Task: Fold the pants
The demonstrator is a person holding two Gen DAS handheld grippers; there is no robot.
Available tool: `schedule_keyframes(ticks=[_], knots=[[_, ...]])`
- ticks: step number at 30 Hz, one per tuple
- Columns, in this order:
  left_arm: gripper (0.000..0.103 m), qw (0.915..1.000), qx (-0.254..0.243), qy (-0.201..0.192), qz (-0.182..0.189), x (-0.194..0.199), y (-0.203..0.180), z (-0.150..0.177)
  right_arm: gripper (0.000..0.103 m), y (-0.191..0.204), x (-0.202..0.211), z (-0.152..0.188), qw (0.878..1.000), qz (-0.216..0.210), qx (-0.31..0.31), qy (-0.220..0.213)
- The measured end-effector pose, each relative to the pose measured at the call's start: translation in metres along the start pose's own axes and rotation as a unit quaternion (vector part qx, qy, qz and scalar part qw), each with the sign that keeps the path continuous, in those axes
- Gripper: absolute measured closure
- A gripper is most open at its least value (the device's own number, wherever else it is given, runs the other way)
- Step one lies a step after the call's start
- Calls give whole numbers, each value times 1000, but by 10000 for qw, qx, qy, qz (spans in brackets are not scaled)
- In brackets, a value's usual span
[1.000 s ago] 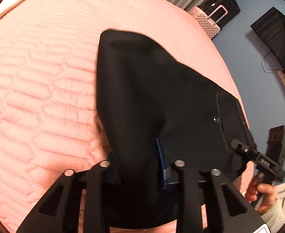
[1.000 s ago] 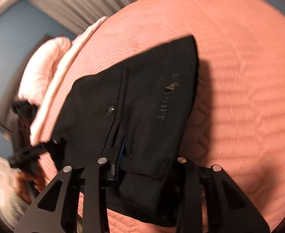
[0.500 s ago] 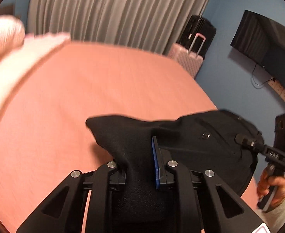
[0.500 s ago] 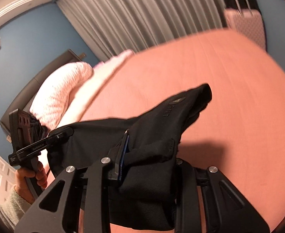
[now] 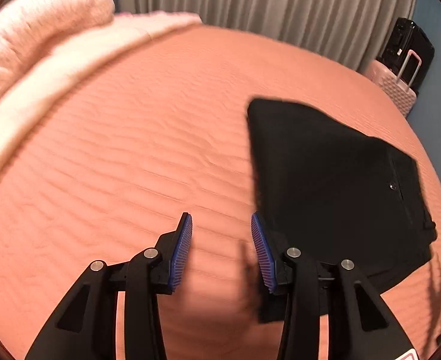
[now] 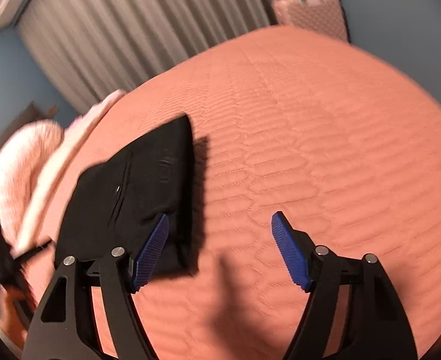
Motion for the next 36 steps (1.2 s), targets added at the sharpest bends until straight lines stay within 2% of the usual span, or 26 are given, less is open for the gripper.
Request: schedule_keyframes(ticks=[1, 3, 6, 8, 10, 11, 12, 13, 15, 16, 17, 19, 20, 22, 23, 24, 26, 28, 31, 36], knots=[[62, 9998, -51, -166, 85, 13, -4, -3, 32, 11, -3, -8, 9997, -42, 230, 11], [61, 9989, -178, -256, 352, 30, -23, -14, 32, 35, -17, -26, 9987, -245, 432, 79], [45, 9951, -652, -447, 598, 47, -73, -28, 32, 82, -47, -48, 9941, -545, 938, 43], [25, 9908, -1156, -615, 330, 44, -111, -30, 33, 101, -87, -45, 9872, -573, 1367, 592], [25, 9882, -1491, -342, 109, 15, -131, -22, 33, 88, -125, -27, 9825, -250, 1384, 1225], [23, 9868, -1615, 74, 27, -10, -134, -8, 33, 74, -139, -17, 9812, -235, 1352, 1359], [22, 9883, -1503, 193, 162, -22, -130, -1, 33, 70, -135, -17, 9842, -410, 1284, 1146], [23, 9927, -1104, 67, 472, -17, -118, -3, 34, 67, -123, -22, 9857, -481, 1178, 1108], [24, 9949, -770, 227, 608, -8, -101, -12, 33, 60, -99, -32, 9887, -556, 1007, 963], [24, 9953, -499, 178, 805, 3, -84, -17, 29, 53, -87, -37, 9905, -632, 916, 813], [24, 9954, -289, 91, 913, 10, -70, -20, 20, 40, -76, -41, 9927, -669, 738, 686], [24, 9964, -127, 165, 821, 10, -47, -20, 16, 15, -74, -41, 9936, -713, 366, 795], [24, 9957, -54, 371, 848, 6, -40, -17, 16, -1, -78, -37, 9930, -735, 105, 913], [24, 9927, 180, 639, 1007, 0, -26, -6, 16, -14, -87, -31, 9901, -909, -252, 1039], [24, 9885, 316, 819, 1230, -2, -24, 3, 15, -17, -89, -20, 9871, -1126, -456, 1046], [24, 9854, 378, 914, 1382, -6, -24, 10, 15, -19, -88, -18, 9876, -1186, -494, 905], [22, 9881, 295, 667, 1352, 0, -26, 19, 15, -15, -86, -14, 9868, -1306, -548, 784], [20, 9892, 196, 614, 1316, -3, -34, 22, 15, -16, -86, -11, 9835, -1484, -723, 738], [18, 9875, 340, 640, 1399, -13, -46, 13, 15, -5, -98, -13, 9783, -1733, -824, 783], [16, 9842, 484, 680, 1559, -31, -48, 9, 15, 27, -116, -9, 9796, -1700, -517, 938]])
Point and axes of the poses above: each gripper's, at about its wrist camera, not at the fingertips, and x roughly against the way its jaws point, y to its left, z to its underside, the point moved 4 cm from there along -x, roughly the way its jaws point, and after that the axes turned 12 degrees about -z, right-handed, at the moved point
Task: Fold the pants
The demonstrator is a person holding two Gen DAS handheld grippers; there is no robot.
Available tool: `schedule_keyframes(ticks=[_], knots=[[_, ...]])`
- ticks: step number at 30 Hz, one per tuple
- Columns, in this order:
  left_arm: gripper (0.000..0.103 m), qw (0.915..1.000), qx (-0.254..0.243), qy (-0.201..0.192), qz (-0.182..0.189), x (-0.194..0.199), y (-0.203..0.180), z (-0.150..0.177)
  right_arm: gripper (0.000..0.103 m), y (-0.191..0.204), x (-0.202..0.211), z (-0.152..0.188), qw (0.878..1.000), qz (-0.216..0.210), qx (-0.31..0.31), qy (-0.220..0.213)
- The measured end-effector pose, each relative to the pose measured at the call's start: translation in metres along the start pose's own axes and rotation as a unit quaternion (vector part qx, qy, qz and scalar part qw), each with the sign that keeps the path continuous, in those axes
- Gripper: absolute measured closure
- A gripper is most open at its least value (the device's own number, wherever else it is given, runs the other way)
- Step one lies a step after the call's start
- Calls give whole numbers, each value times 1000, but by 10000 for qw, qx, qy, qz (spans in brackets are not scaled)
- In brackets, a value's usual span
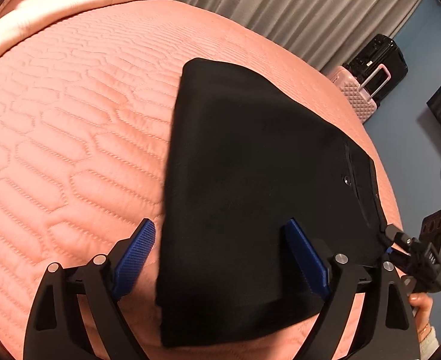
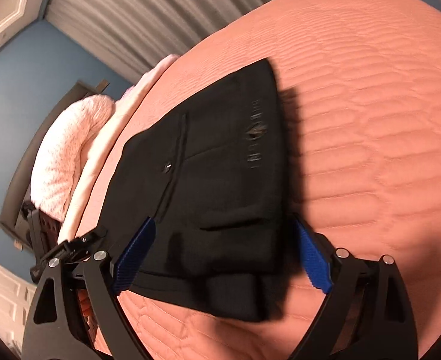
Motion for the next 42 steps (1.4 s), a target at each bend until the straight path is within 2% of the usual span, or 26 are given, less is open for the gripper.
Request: schedule_keyframes(ticks=[3, 4, 5, 6, 7, 8, 9, 11, 12, 16, 19, 23, 25, 29, 32, 35, 39, 42], knots=[[18, 9995, -249, 85, -154, -6, -8, -3, 17, 6, -7, 1, 9996, 235, 133, 18], [19, 9993, -300, 106, -193, -7, -11, -5, 24, 7, -8, 0, 9993, 337, 158, 16], [31, 9992, -310, 119, -199, -7, -13, -7, 41, 5, -7, 0, 9989, 450, 104, -13], [43, 9993, -302, 163, -150, -8, -15, -8, 50, 2, -2, -1, 9991, 407, -57, -82], [48, 9994, -248, 211, -145, -9, -16, -10, 65, -1, 2, -2, 9991, 326, -211, -137], [58, 9994, -211, 221, -175, -8, -16, -11, 70, 0, 6, -2, 9990, 306, -283, -160], [63, 9993, -224, 217, -192, -5, -18, -12, 72, 6, 10, -1, 9989, 407, -181, -146], [81, 9985, -397, 120, -349, 4, -20, -13, 76, 21, 16, 4, 9982, 594, 23, -91], [84, 9982, -451, 91, -379, 7, -21, -13, 76, 27, 20, 7, 9980, 626, 31, -90], [85, 9966, -687, 173, -422, 16, -24, -3, 76, 37, 30, 24, 9964, 839, 146, 20], [86, 9964, -698, 223, -415, 21, -24, 6, 76, 31, 44, 38, 9974, 714, -117, 15], [86, 9955, -814, 345, -348, 40, -23, 33, 76, 33, 64, 64, 9971, 725, -199, 89], [86, 9949, -886, 332, -349, 49, -21, 47, 76, 28, 74, 84, 9968, 713, -332, 115], [86, 9943, -940, 262, -439, 61, -21, 62, 76, 26, 85, 101, 9967, 659, -478, 61], [87, 9954, -805, 324, -416, 57, -18, 53, 77, 29, 81, 86, 9967, 621, -519, 9], [93, 9960, -818, 215, -298, 62, -21, 27, 77, 50, 80, 56, 9983, 574, -93, -101], [95, 9941, -965, -350, -348, 81, -36, -18, 77, 80, 76, 8, 9960, 588, 534, -416], [95, 9925, -937, -655, -421, 86, -42, -43, 77, 78, 74, -11, 9947, 592, 577, -610]])
Point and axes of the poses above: each gripper's, at about its wrist camera, not at the fingertips, and x roughly against the way its jaws point, y to its left, z to its underside, the point moved 4 cm from there along -x, roughly the way its jaws point, and after that the axes turned 12 degrees about -z, right-handed, at the moved point
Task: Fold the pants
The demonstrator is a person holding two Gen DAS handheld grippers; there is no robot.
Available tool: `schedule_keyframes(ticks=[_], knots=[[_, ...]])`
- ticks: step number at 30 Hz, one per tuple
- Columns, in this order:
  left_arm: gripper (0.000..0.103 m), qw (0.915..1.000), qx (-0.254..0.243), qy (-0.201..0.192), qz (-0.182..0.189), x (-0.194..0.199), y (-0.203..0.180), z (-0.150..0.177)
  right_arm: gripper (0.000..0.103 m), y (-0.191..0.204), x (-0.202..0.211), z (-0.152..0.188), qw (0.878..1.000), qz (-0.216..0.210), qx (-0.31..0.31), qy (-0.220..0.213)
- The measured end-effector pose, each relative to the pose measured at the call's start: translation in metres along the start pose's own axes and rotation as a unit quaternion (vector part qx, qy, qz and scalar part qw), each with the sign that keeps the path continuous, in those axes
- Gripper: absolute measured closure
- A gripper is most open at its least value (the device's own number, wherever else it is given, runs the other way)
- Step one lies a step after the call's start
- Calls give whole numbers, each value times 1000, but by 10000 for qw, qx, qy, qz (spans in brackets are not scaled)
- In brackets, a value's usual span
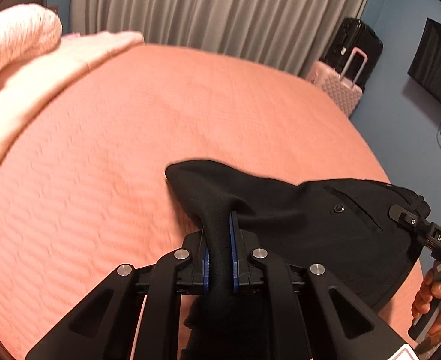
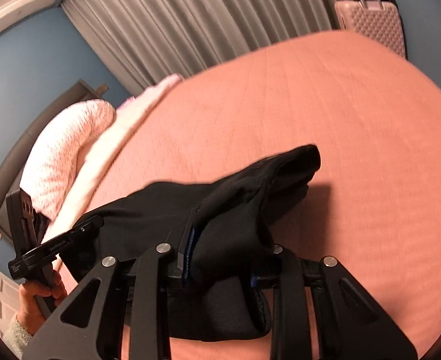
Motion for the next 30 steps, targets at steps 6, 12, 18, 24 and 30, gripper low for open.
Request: schedule_keyframes(ticks=[6, 12, 18, 24, 30], knots=[[57, 9939, -267, 992, -399, -65, 7, 58, 59, -60, -28, 76, 9925, 707, -279, 958], [48, 9942, 424, 612, -773, -10, 54, 63, 45, -50, 69, 74, 9919, 1248, -250, 44], [22, 9924, -494, -125, -1120, 56, -10, 25, 10, 38, 108, 32, 9869, 1443, 471, -548], [20, 9853, -1090, -499, -1219, 98, -81, 22, 5, 107, 106, 32, 9826, 1524, 769, -734], [17, 9882, -904, -428, -1161, 126, -90, 37, 5, 134, 111, 41, 9800, 1612, 901, -741]])
Point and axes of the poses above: each gripper's, at about its wrist camera, not at the fingertips, and x roughly against the way its jaws point, y to its left, z to its underside, the point moved 4 cm from there along -x, roughly the way its jaws point, and after that the axes turned 12 degrees about -z, right-handed, at the moved point
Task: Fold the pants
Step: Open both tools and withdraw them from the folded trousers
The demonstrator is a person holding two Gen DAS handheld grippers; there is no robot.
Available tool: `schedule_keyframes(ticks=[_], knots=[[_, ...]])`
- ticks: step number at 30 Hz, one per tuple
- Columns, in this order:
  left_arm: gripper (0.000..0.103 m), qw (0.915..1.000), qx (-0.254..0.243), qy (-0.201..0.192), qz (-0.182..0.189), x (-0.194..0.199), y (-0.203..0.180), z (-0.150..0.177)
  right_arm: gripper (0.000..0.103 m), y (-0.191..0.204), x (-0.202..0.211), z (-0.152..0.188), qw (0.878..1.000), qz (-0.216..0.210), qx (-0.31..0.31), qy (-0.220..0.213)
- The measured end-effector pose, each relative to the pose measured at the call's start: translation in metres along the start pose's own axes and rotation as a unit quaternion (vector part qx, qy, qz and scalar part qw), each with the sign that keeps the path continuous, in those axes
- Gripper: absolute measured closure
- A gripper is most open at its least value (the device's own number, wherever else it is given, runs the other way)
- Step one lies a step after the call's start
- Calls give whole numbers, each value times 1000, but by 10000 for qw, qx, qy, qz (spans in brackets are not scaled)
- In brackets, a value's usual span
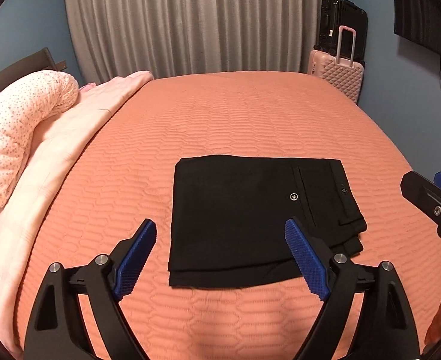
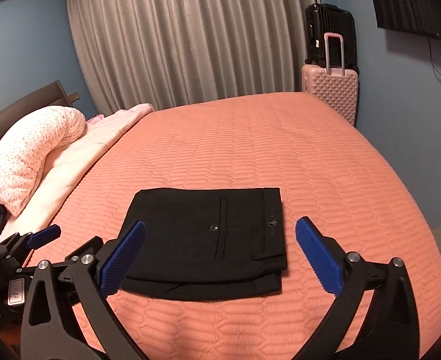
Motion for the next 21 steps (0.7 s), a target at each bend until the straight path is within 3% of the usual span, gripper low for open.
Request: schedule_keyframes(ticks=[7, 21], knots=[[17, 9992, 104, 211, -325, 9, 19, 14, 5, 9, 7, 0, 10000, 44, -51, 4], [17, 9984, 168, 282, -471, 13, 38, 23, 5, 23, 10, 4, 9993, 290, 248, 23]])
Point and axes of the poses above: each gripper's, at about its wrist camera, not at the fingertips, and x roughly against the way its jaws point, y to its left, z to its underside, the point moved 4 cm from there along -x, roughly the way its jaws point, and after that the axes turned 12 degrees about -z, right-handed, at the moved point
